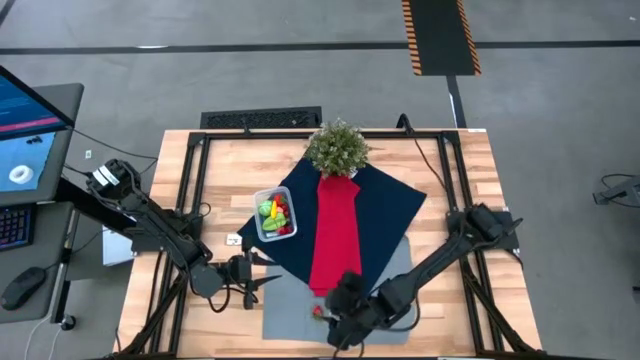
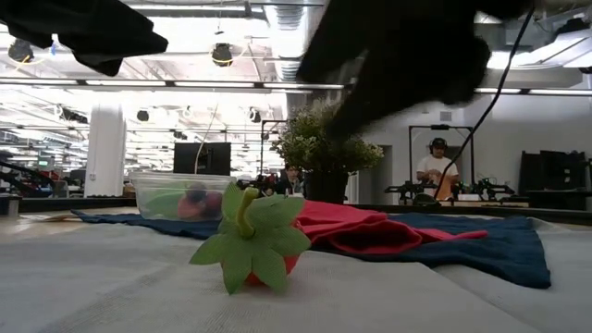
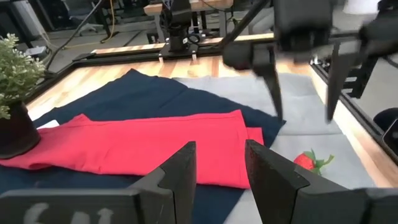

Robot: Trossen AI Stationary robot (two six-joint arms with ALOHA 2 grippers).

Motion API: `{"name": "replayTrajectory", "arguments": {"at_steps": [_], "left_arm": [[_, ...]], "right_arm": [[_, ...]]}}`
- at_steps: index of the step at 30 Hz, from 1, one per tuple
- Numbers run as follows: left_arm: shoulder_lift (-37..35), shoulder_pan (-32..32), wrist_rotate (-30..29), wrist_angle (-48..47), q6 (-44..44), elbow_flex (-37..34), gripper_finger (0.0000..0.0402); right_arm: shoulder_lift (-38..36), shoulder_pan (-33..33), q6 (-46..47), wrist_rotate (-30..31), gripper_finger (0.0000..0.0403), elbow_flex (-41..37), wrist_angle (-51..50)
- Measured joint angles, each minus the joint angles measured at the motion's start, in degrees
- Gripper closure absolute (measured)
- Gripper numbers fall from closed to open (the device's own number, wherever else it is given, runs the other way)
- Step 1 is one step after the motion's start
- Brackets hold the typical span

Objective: Pick and placing Produce into tupperware
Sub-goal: Put the red strawberry into the transparent bin

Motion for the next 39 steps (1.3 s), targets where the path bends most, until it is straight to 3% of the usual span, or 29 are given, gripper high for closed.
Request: {"name": "replayTrajectory", "arguments": {"at_steps": [6,18,28,39], "left_arm": [[0.0,-0.3,0.0,1.7,-0.4,0.0,0.0274],[0.5,-0.7,0.0,3.0,-0.9,0.0,0.0274],[0.5,-0.7,0.0,3.2,-0.9,0.0,0.0274],[0.5,-0.7,0.0,3.0,-0.9,0.0,0.0274]], "right_arm": [[6.3,0.5,0.9,-1.4,0.0149,7.6,-4.8],[17.1,3.4,-0.8,-2.1,0.0238,22.3,-15.0],[17.4,2.5,-3.5,-2.0,0.0282,23.1,-16.5],[17.4,1.0,-4.8,-2.1,0.0285,23.1,-16.5]]}}
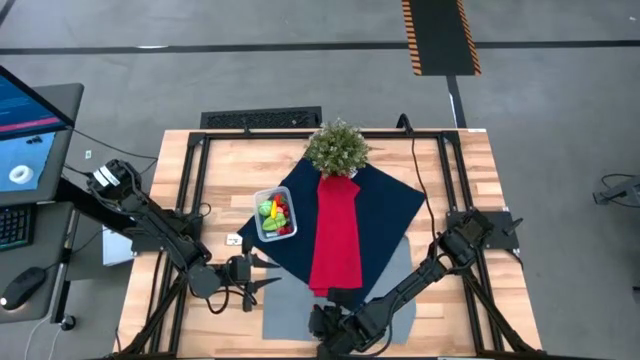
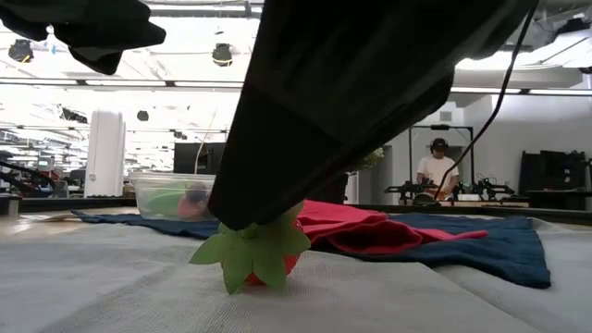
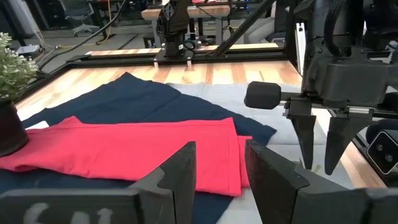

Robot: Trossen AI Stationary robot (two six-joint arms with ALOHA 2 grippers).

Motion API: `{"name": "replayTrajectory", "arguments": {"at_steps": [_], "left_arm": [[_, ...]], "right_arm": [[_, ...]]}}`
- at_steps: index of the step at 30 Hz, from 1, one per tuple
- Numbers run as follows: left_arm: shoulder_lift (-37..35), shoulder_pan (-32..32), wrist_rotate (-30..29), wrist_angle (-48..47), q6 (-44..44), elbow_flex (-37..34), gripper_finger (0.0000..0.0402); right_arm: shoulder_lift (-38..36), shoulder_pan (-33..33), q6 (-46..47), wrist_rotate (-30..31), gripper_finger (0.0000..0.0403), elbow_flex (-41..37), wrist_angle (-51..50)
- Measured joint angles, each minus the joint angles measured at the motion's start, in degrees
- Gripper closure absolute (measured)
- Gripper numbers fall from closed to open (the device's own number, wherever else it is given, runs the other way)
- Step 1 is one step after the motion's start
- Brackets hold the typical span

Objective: Pick and placing Produce into tupperware
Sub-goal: Put the red strawberry into the transparent bin

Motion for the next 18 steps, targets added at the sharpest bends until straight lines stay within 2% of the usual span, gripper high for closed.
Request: {"name": "replayTrajectory", "arguments": {"at_steps": [12,15,18], "left_arm": [[0.0,0.0,0.7,0.0,-0.1,0.0,0.0274],[0.0,0.0,0.7,0.0,-0.2,0.0,0.0274],[0.0,0.0,0.7,0.0,-0.3,0.0,0.0274]], "right_arm": [[0.0,-0.4,0.2,-0.1,0.0292,-0.1,0.5],[0.0,-0.4,0.5,-1.2,0.0322,-0.1,0.5],[0.0,-0.8,0.8,-2.2,0.0377,-0.1,0.5]]}}
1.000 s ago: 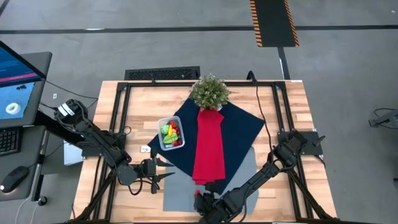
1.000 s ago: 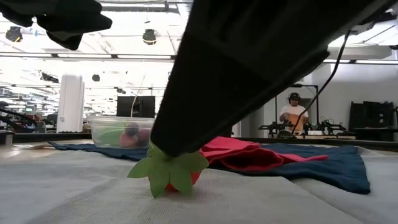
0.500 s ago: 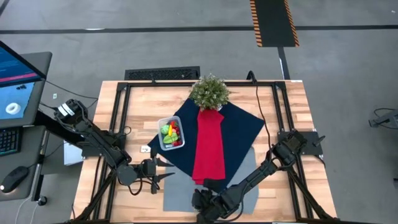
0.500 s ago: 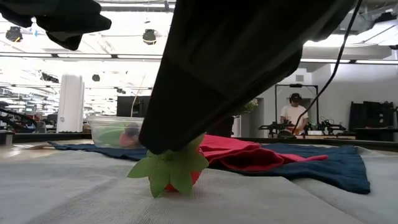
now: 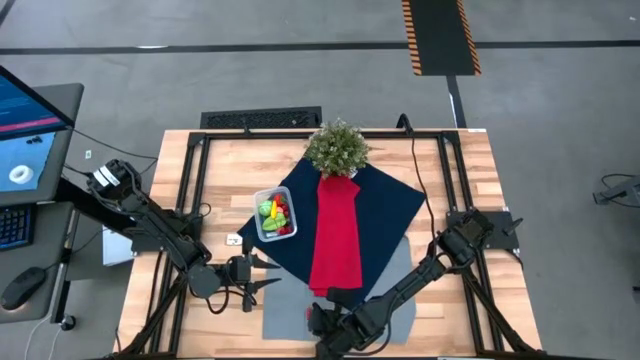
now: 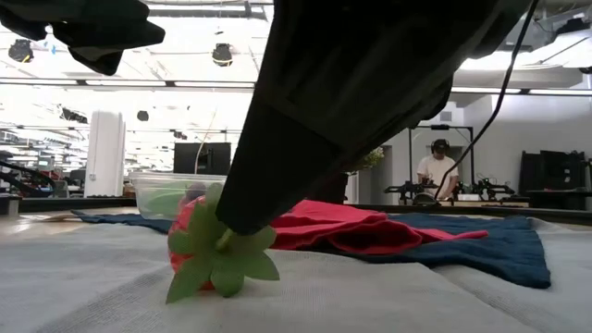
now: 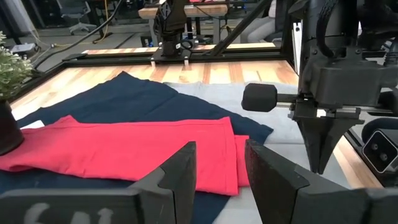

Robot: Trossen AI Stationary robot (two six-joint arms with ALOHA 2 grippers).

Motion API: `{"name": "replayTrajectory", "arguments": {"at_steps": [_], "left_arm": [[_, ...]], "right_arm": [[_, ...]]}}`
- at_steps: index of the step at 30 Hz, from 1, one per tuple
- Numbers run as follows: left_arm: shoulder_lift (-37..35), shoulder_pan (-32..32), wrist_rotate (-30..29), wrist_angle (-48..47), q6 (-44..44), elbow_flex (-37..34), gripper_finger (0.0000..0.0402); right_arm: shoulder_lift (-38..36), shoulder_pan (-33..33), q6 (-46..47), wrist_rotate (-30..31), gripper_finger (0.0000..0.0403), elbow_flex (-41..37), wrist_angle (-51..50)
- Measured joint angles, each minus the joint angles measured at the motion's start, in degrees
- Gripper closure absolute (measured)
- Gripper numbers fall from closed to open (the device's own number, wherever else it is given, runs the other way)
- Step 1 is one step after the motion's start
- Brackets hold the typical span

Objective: Pick and placing Produce into tupperware
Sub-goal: Put the red strawberry into the transparent bin

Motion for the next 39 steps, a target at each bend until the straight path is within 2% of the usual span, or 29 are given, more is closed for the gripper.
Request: {"name": "replayTrajectory", "arguments": {"at_steps": [10,22,29,36,39], "left_arm": [[0.0,0.0,0.1,0.0,-0.2,0.0,0.0274],[0.0,-0.5,0.1,0.0,-0.2,0.0,0.0274],[0.0,-3.2,-0.9,0.0,0.2,0.0,0.0274],[0.0,-8.9,-13.3,3.5,5.2,0.0,0.0274],[0.0,-10.5,-11.4,7.5,9.9,0.0,0.0274]], "right_arm": [[-0.3,-1.2,0.6,0.3,0.0394,0.0,-1.1],[-1.9,-3.0,-3.8,10.9,0.0394,9.1,-18.2],[-1.9,-8.0,-13.1,12.5,0.0394,9.4,-15.4],[-1.9,-14.0,-23.8,12.0,0.0394,9.4,-10.5],[-1.9,-16.6,-27.4,10.3,0.0394,9.4,-7.7]]}}
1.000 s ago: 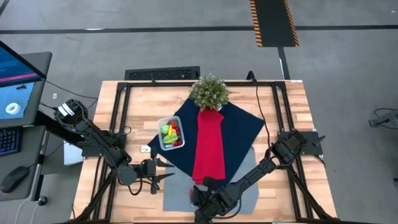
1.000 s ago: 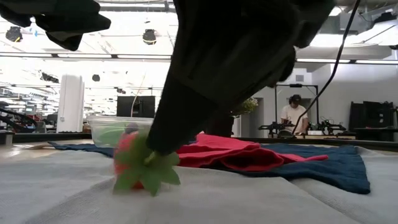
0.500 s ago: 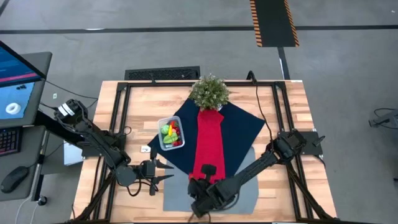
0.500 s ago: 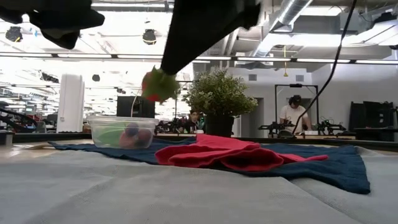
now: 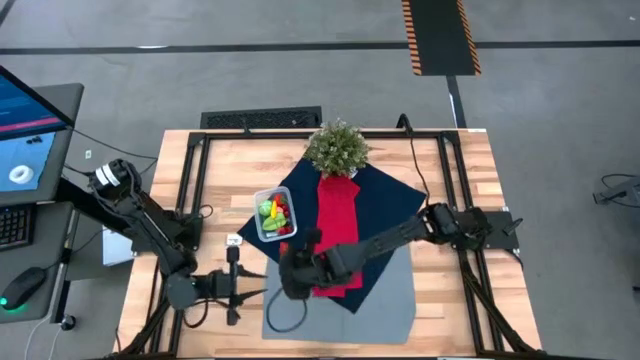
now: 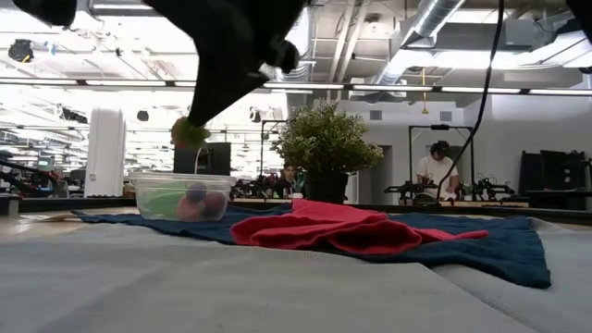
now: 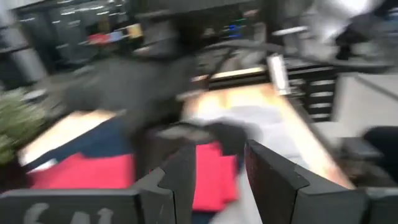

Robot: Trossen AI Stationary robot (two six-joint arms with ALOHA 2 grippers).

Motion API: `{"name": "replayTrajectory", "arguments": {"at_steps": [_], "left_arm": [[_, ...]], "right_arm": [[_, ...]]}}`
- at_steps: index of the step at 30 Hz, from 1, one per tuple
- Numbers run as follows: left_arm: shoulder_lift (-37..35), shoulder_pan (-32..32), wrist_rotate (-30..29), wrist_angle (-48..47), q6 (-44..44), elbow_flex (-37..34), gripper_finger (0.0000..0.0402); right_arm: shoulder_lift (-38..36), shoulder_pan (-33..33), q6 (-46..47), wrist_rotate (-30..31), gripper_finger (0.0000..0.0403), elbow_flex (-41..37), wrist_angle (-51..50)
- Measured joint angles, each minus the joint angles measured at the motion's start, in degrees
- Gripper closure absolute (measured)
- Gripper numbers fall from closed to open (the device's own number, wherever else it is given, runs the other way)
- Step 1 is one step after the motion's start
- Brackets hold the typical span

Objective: Pick and placing Produce into tupperware
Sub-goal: Put the red strawberry into the transparent bin

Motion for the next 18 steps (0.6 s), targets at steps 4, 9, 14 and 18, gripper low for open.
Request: {"name": "replayTrajectory", "arguments": {"at_steps": [4,9,14,18], "left_arm": [[-0.1,-0.4,10.2,4.6,5.0,0.0,0.0274],[-1.5,-1.8,10.8,6.1,8.9,0.0,0.0274],[-6.4,-2.6,18.9,7.2,10.8,-2.1,0.0274],[-11.1,-2.6,22.7,7.1,10.9,-4.5,0.0274]], "right_arm": [[0.0,-3.3,-4.9,-2.8,0.0394,0.0,3.7],[0.0,-7.4,-8.3,-7.4,0.0394,0.0,6.7],[0.0,-11.6,-8.8,-10.7,0.0394,-1.4,8.2],[0.2,-15.6,-8.6,-16.4,0.0394,-3.9,10.1]]}}
